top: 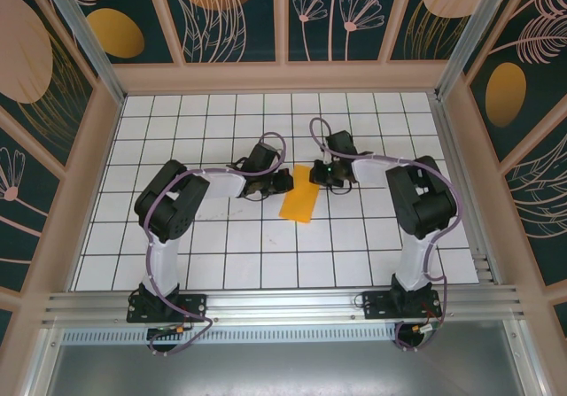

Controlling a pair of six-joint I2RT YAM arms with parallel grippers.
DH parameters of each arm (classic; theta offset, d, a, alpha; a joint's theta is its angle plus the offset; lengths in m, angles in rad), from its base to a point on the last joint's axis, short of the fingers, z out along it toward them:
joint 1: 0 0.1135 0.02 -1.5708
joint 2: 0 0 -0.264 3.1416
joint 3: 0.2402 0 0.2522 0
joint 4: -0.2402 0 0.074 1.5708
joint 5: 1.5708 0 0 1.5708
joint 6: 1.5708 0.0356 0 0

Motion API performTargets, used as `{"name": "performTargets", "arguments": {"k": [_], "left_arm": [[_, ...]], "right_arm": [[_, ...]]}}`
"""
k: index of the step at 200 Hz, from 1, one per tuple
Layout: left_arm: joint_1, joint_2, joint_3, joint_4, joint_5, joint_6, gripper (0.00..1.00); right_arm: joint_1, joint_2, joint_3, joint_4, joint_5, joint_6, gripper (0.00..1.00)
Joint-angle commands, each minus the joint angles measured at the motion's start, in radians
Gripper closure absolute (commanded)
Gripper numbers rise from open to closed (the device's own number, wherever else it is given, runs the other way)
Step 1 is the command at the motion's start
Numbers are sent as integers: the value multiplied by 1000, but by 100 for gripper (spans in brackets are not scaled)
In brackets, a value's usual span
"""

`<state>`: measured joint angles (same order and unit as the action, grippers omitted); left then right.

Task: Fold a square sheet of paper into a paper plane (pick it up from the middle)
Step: Fold the square sheet of paper in half at the center of the table.

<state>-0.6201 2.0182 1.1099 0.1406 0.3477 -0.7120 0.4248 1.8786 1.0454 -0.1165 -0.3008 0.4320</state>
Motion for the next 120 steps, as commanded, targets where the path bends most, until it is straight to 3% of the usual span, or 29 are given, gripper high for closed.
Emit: {"name": "performTargets", "arguments": {"k": [1, 50, 120], "left_arm": [[7, -52, -44, -37, 33, -32, 91], [6, -154, -179, 67, 64, -104, 86], [-43, -275, -247, 70, 16, -129, 82]], "right_arm": [[13, -78, -87, -58, 110, 108, 92], [90, -196, -225, 21, 176, 322, 92], [92, -173, -251, 65, 184, 359, 92]]}}
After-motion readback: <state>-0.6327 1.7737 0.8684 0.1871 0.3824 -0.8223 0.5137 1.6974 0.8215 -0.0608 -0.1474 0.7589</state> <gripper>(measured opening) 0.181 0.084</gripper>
